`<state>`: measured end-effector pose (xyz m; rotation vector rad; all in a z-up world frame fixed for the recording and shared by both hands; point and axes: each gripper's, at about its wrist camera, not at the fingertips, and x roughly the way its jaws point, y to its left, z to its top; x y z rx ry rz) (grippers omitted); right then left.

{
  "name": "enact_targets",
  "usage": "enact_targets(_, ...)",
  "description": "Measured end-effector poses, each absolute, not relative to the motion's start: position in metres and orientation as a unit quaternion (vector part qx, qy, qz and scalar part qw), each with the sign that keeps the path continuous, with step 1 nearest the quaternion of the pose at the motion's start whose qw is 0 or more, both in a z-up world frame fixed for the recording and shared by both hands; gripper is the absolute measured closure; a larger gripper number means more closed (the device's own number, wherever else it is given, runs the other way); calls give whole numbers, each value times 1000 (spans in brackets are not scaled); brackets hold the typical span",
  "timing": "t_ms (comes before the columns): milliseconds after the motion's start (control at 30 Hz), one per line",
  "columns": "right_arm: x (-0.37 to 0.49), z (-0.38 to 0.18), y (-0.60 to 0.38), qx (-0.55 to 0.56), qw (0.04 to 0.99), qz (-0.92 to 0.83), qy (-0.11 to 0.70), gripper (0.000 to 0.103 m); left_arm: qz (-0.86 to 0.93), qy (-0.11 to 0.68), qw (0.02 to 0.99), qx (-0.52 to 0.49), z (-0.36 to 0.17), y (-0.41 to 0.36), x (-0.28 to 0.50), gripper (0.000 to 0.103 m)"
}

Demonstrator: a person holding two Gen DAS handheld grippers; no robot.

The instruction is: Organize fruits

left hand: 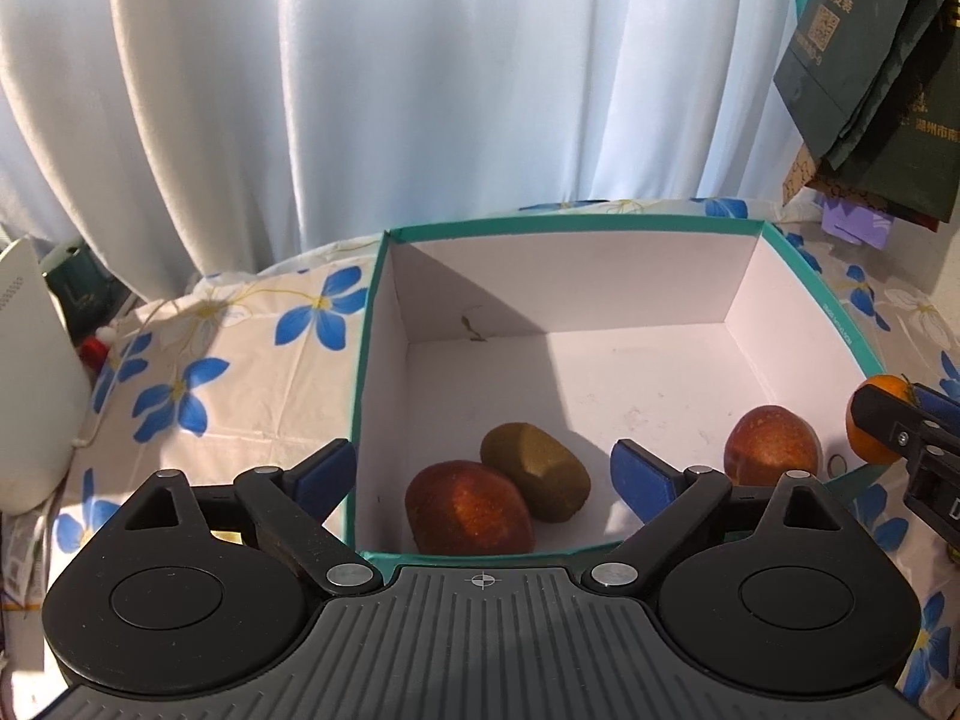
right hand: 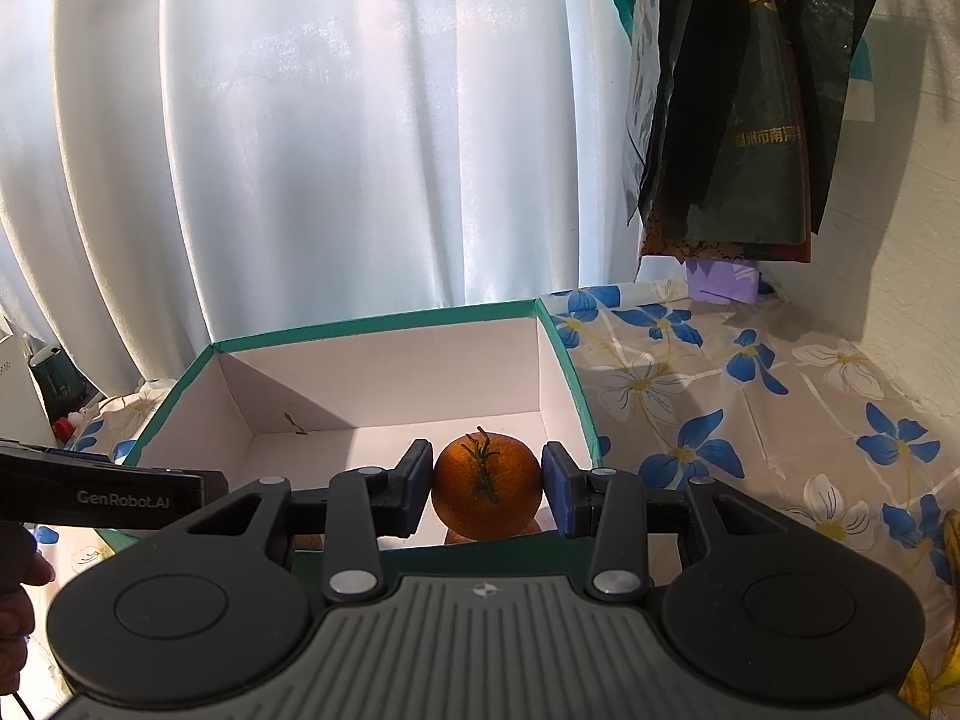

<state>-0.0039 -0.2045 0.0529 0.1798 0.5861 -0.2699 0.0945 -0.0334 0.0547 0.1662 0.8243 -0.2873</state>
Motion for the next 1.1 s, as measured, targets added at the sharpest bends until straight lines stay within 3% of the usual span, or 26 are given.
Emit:
enact_targets(633,16,26,-208,69,937,-144,310,61,-132,408,899,86,53,-32,93,8)
enact_targets(800,11,32,-204,50,942,-148,296,36,-132,408,899,88,52,-31,92,7)
enact_targets(867,8,36,-202,47,945,-148,289,20,-131,408,899,90,51,-29,90,7)
enact_targets(1100,-14,52,-196,61,952,-141,264,5,-131,403,900,101,53,-21,75,7)
